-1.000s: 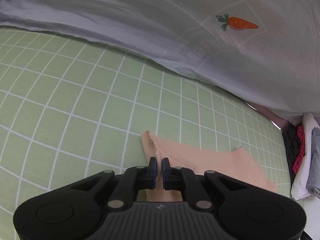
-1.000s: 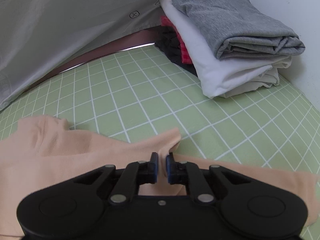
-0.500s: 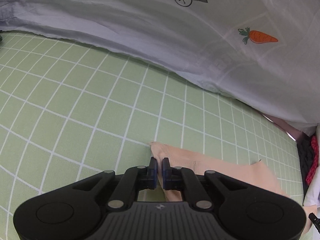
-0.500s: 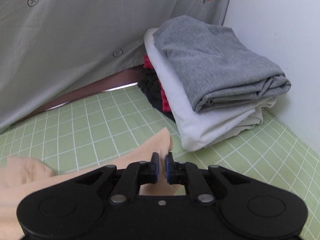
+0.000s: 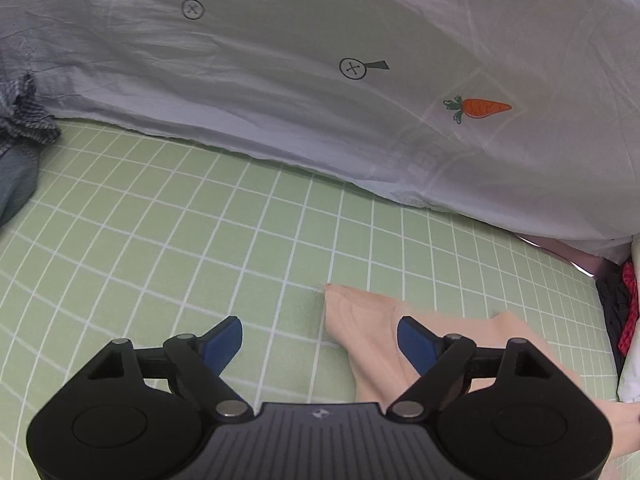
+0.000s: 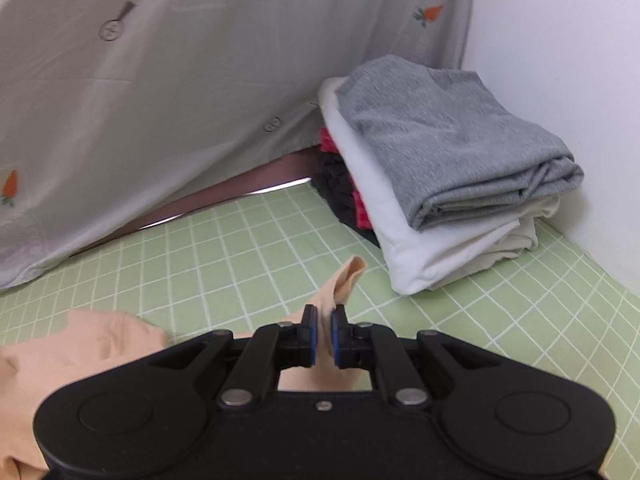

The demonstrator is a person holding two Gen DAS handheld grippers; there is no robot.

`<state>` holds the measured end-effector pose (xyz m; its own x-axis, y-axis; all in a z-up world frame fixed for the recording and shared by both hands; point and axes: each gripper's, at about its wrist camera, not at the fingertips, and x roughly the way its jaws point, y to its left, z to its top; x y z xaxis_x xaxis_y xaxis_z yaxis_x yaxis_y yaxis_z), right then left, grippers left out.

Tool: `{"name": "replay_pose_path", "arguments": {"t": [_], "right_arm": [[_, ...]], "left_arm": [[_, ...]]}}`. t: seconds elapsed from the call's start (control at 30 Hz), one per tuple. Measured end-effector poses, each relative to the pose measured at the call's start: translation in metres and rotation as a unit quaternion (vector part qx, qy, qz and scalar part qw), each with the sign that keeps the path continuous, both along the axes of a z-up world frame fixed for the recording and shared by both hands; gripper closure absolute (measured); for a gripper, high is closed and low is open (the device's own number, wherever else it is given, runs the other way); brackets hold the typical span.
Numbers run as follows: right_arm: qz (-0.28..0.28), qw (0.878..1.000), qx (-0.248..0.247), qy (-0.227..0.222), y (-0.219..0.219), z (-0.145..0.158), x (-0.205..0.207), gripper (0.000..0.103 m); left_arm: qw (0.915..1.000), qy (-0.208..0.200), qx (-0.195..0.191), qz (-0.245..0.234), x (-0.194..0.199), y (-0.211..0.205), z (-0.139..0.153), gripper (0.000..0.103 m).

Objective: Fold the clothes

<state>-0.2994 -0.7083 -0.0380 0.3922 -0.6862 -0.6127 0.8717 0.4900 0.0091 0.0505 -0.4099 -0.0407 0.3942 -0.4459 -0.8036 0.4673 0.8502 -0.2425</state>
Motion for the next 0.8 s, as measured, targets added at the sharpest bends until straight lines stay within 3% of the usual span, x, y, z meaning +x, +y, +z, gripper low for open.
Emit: {"name": "replay_pose_path", "arguments": {"t": [0.13, 0.27, 0.6, 0.8], "right_arm": [[0.092, 0.994, -0.051, 0.030, 0.053, 0.017, 0.008, 0.095], [0.146, 0.987, -0.065, 0.031, 0.107, 0.025, 0.003, 0.095], [0.260, 0.963, -0.031, 0.062, 0.219, -0.003, -0.023, 0.095], [0.278, 0.958, 0.015, 0.073, 0.251, -0.023, -0.040, 0.095]], "left_arm": [[0.9999, 0.012, -0.006, 0.005, -0.043, 0.042, 0.007, 0.017], [0.9997, 0.016, 0.007, 0.017, -0.084, 0.078, 0.008, 0.017], [0.9974, 0.035, 0.052, 0.035, -0.179, 0.148, -0.007, 0.017], [0.9954, 0.054, 0.076, 0.023, -0.214, 0.178, -0.023, 0.017]]}}
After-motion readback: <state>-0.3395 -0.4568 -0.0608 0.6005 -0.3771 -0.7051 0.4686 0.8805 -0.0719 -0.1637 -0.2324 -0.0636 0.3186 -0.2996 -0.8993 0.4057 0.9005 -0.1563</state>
